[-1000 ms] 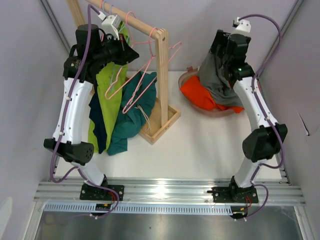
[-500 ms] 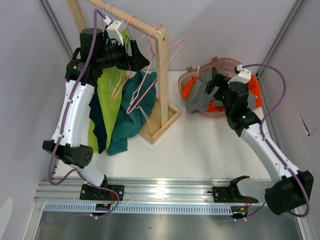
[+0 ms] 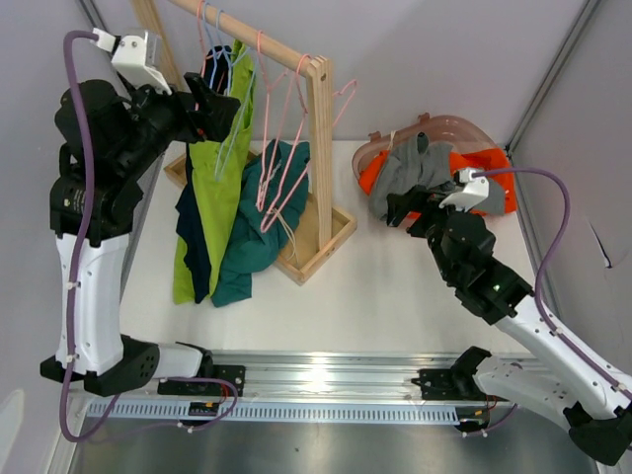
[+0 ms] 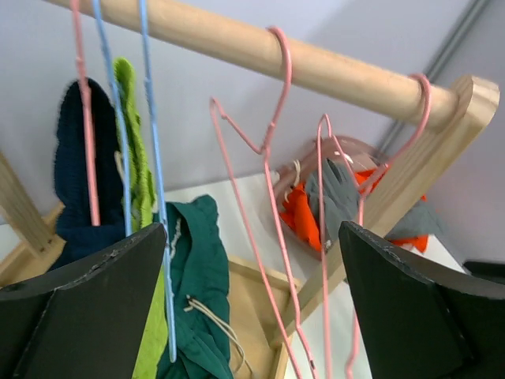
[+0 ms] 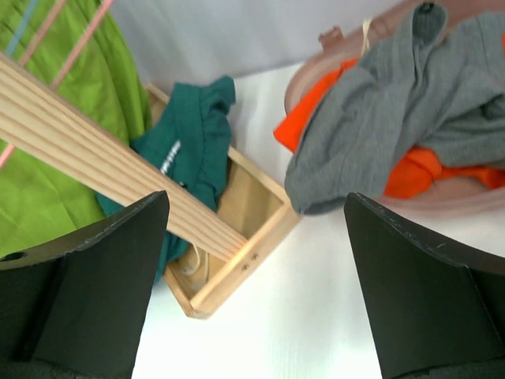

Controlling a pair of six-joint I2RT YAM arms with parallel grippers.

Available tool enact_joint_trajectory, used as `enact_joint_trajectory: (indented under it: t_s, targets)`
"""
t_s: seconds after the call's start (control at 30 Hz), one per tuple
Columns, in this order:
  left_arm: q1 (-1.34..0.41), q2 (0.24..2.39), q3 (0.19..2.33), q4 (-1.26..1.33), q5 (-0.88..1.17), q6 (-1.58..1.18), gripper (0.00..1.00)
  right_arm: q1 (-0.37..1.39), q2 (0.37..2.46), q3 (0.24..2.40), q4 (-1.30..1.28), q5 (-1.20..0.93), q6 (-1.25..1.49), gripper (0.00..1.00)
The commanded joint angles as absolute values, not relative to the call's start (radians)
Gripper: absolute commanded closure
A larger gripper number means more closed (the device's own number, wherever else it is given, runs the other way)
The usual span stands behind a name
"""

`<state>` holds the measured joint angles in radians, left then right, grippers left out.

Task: Remove the shorts from the hanger

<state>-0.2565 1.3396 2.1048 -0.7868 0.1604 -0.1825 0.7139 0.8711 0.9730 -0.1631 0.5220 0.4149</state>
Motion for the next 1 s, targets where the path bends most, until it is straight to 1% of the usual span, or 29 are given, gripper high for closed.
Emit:
enact_joint_trajectory:
  t_s: [0.0, 0.17, 0.3, 0.4, 0.53, 0.97]
  targets:
    - [-0.245, 1.381, 2.138, -0.796, 0.077, -0.169, 0.04, 0.771, 0.867, 0.95, -0.207, 0.614, 0.452, 0.01]
    - [-0.218, 1.402, 2.134, -0.79, 0.051, -0.166, 0.09, 0.827, 0.868, 0.927, -0.219, 0.649, 0.465, 0.01]
    - [-0.21, 1.431, 2.129, -0.782, 0.052, -0.167, 0.19, 0.861, 0.867, 0.911, -0.23, 0.669, 0.479, 0.0]
    - [-0.21, 1.454, 2.108, -0.77, 0.061, -0.17, 0.24, 0.879, 0.867, 0.899, -0.233, 0.681, 0.482, 0.01]
    - [-0.21, 1.476, 2.076, -0.739, 0.049, -0.172, 0.24, 0.885, 0.864, 0.893, -0.238, 0.687, 0.486, 0.0]
    - [-0.21, 1.562, 2.085, -0.704, 0.005, -0.181, 0.25, 0.887, 0.827, 0.879, -0.275, 0.718, 0.471, 0.01]
